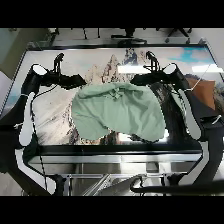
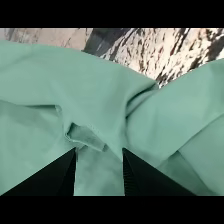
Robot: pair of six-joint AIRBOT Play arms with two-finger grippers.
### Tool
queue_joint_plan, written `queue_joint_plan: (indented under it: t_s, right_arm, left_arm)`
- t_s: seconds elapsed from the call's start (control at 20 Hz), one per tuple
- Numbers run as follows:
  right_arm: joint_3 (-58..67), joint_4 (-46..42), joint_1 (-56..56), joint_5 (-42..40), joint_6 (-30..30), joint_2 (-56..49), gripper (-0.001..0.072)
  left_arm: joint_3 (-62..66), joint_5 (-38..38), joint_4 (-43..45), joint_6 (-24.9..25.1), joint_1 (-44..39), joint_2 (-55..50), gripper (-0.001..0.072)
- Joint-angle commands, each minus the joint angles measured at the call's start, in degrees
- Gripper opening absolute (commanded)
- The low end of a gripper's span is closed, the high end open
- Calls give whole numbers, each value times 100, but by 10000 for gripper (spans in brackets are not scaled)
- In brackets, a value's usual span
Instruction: Fold the shirts.
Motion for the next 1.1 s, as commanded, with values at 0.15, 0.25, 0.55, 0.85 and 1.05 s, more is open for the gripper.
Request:
queue_joint_plan:
  t_s: [0.15, 0.25, 0.55, 0.85, 1.05]
  right_arm:
    - [-103, -723, -1241, 2218, 966, 1300, 330]
    - [-632, -1801, -1506, 2520, 1526, 1882, 330]
    - [-3381, -2691, -2033, 2597, 1937, 3587, 384]
    - [-4911, -2669, -2363, 2371, 2229, 4236, 383]
    - [-5309, -2614, -2361, 2459, 2297, 4321, 384]
  left_arm:
    - [990, -1996, 66, -243, 942, -92, 697]
    - [-11, -2050, 70, -105, 1250, 297, 697]
    - [-2450, -1250, 48, 420, 1692, 573, 697]
    - [-2068, -1119, 31, 463, 1106, -315, 696]
    - [-1344, -1180, 46, 439, 745, -761, 290]
